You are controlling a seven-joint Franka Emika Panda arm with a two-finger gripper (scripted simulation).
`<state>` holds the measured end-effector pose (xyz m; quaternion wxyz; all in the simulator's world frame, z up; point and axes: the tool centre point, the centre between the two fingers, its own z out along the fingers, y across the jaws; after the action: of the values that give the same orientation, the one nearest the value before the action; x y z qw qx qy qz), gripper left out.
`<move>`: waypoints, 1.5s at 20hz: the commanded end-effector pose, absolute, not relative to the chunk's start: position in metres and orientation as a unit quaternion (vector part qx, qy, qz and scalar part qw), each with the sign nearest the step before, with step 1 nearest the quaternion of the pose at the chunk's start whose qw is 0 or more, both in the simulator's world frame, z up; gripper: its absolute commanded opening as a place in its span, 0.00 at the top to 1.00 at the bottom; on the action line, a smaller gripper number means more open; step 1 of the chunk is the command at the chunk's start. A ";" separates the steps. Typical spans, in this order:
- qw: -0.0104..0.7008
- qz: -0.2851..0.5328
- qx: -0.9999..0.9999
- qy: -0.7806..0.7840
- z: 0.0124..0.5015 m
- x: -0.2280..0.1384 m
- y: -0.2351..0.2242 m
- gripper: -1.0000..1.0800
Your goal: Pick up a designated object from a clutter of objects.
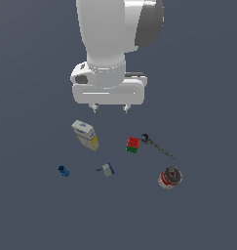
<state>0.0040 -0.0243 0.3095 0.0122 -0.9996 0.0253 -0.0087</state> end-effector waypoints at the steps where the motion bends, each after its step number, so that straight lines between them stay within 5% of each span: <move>1: 0.009 -0.008 -1.000 0.013 0.301 0.006 -0.018 0.04; 14: -0.014 -0.002 -0.989 -0.147 0.193 0.020 0.073 0.04; 30: -0.002 0.000 -0.939 -0.345 0.065 -0.020 0.195 0.04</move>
<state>-0.0167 0.1891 0.0708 -0.0038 -0.9422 -0.3350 0.0008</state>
